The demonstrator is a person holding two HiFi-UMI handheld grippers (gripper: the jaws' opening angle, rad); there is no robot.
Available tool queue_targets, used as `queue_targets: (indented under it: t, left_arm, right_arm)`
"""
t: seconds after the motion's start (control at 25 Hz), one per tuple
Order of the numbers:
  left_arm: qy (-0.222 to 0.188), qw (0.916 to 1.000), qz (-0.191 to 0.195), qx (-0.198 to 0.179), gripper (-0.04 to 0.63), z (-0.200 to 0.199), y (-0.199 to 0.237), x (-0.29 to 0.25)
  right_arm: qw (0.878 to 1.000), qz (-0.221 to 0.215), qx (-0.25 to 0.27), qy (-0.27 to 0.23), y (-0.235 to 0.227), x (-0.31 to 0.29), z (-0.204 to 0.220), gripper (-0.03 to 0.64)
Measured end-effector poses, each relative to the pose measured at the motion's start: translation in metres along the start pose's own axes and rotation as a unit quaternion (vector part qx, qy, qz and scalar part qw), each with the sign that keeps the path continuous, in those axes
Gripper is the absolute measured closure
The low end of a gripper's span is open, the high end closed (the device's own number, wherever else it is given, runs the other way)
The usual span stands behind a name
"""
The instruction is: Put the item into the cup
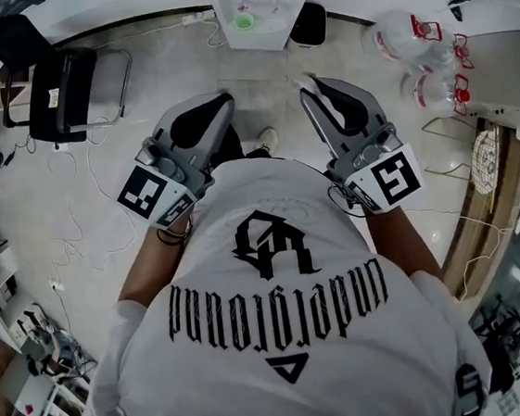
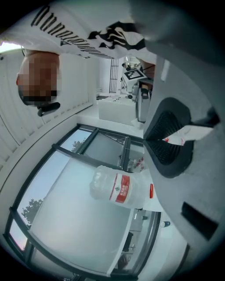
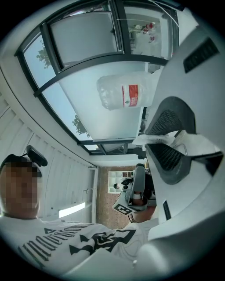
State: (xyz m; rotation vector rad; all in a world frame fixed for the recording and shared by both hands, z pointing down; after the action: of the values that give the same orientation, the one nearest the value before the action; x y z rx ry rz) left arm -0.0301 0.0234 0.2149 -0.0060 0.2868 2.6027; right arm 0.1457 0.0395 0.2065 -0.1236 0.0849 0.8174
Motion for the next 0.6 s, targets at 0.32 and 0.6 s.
queue_targets:
  t: [0.32, 0.6]
  left_arm:
    - [0.004, 0.9998, 0.021, 0.000, 0.580, -0.002, 0.023, -0.029]
    - [0.013, 0.9994, 0.030, 0.008, 0.581, -0.005, 0.062, -0.042]
  right_arm:
    - [1.000, 0.023, -0.004, 0.003, -0.023, -0.010, 0.008, 0.554]
    - [0.999, 0.031, -0.018, 0.016, -0.041, -0.043, 0.013, 0.554]
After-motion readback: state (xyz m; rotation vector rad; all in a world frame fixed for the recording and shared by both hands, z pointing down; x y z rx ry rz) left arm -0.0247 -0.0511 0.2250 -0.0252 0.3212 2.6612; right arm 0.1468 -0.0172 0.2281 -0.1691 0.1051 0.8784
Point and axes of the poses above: the fingertips, and each gripper's own axes: x backward along the fingers, y to its left, z out of its underside, the point moved 5 cm from there along x, backward along the fingers, and after that the axes turned 2 degrees about -x, right-handed, at the moved point
